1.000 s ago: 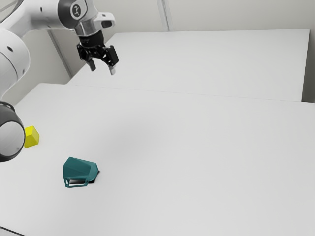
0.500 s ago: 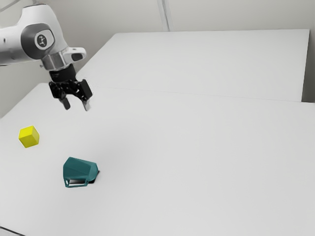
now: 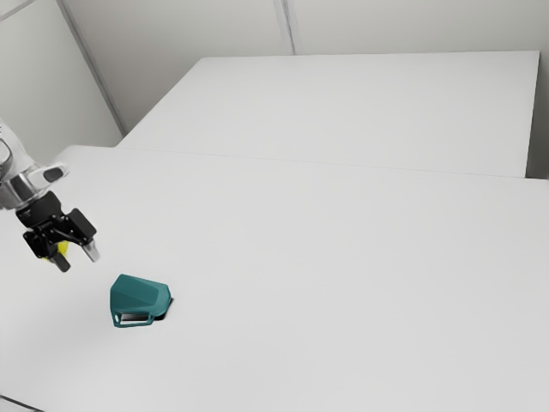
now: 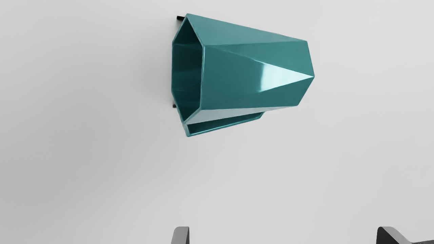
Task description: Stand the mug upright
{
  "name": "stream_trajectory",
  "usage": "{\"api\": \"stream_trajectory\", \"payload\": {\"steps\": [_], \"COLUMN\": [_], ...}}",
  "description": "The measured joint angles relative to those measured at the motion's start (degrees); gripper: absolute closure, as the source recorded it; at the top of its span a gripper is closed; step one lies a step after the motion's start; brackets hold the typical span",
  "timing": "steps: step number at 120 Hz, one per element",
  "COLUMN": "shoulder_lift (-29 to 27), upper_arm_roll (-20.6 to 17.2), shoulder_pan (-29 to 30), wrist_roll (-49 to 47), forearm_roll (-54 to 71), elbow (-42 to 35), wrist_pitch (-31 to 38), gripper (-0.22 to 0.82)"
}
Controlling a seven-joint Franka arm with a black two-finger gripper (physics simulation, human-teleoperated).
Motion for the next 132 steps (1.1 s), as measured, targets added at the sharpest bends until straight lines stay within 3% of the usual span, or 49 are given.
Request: {"api": "stream_trajectory", "payload": {"steps": [56, 98, 132], "shoulder_lift": [6.80, 8.31, 13.74], "upper_arm_roll": [1.59, 4.03, 4.31], "shoulder_pan": [-0.82, 0.10, 0.24], "wrist_roll": [11.65, 19.62, 25.73], "forearm_roll": [-7.49, -10.44, -17.62], "elbow": [-4.58, -6.08, -6.00], "wrist_pitch": [15.83, 19.44, 21.12], "gripper": [0.00, 0.00, 0.00]}}
